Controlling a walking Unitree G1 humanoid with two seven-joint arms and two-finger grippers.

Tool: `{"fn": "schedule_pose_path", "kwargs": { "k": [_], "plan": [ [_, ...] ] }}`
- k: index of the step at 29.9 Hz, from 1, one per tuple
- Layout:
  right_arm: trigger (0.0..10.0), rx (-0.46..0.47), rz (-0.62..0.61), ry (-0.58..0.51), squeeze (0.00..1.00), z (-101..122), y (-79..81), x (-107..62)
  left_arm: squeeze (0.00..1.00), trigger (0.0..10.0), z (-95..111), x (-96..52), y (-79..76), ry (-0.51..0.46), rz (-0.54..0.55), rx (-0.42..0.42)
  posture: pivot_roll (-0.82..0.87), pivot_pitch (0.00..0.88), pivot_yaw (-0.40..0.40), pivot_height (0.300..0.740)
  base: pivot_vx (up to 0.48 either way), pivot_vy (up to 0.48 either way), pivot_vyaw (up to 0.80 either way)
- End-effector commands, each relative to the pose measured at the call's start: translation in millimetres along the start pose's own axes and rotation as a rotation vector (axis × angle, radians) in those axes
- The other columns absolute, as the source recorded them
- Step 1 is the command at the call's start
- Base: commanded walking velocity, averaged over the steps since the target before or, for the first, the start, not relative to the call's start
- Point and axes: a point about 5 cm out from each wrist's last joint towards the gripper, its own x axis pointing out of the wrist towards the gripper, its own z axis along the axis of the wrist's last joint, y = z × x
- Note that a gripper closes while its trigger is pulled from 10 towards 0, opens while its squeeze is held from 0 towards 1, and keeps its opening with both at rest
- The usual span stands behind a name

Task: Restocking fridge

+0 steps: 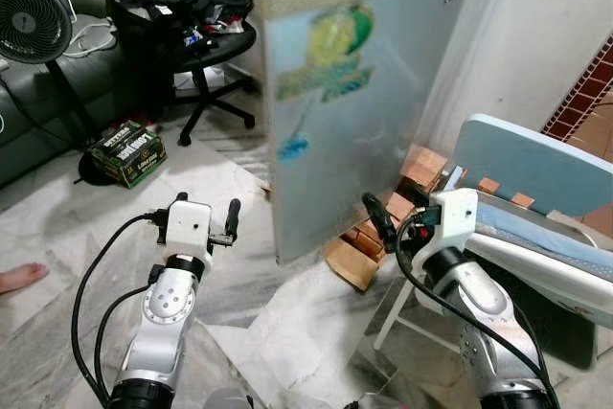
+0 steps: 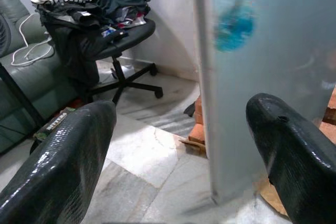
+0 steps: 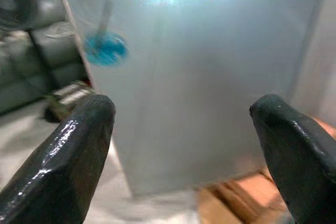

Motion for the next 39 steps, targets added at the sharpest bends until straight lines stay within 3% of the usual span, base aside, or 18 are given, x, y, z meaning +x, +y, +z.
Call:
{"fn": "schedule_pose_path", "kwargs": {
  "k": [1, 13, 39],
  "plan": [
    [10.0, -0.022, -0.046, -0.001, 0.00, -2.6, -5.4, -1.8, 0.00, 10.0, 0.7, -0.1, 1.1, -0.004, -0.001, 0.005, 0.00, 0.000, 0.013, 0.740, 0.000, 0.000, 0.00],
    [10.0, -0.026, -0.142, 0.033, 0.00, -16.5, -10.4, -0.7, 0.00, 10.0, -2.8, 0.4, -6.5, 0.025, -0.018, -0.040, 0.00, 0.000, 0.007, 0.740, -0.021, 0.104, 0.00],
    [10.0, -0.033, -0.169, 0.043, 0.00, -24.7, -10.7, 2.6, 0.00, 10.0, -2.8, 5.0, -11.1, 0.034, -0.044, -0.055, -0.01, 0.000, 0.010, 0.740, -0.155, 0.409, -0.77]
  ]
}}
